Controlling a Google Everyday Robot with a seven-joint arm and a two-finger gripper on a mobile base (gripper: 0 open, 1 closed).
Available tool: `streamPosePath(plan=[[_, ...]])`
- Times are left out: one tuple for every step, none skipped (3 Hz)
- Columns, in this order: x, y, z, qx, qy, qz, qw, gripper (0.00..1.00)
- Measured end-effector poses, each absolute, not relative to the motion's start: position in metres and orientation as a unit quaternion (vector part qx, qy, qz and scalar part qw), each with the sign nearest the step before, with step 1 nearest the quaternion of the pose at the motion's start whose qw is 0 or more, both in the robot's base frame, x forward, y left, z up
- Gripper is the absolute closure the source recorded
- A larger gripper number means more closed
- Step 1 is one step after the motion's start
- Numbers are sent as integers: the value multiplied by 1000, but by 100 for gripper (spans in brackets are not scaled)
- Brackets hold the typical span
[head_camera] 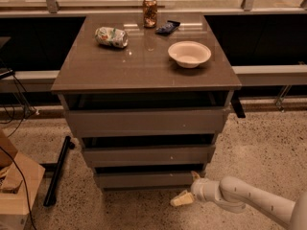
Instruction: Open bottom drawer
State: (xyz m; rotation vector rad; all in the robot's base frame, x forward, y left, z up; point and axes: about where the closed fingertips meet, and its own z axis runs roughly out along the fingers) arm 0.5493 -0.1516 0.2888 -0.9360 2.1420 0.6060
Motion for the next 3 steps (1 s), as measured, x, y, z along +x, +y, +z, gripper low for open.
streamPosePath(plan=[[562,-143,279,-367,824,241,359,0],[577,-134,271,-375,817,250,359,0],[592,-130,259,-380,814,261,353,0]])
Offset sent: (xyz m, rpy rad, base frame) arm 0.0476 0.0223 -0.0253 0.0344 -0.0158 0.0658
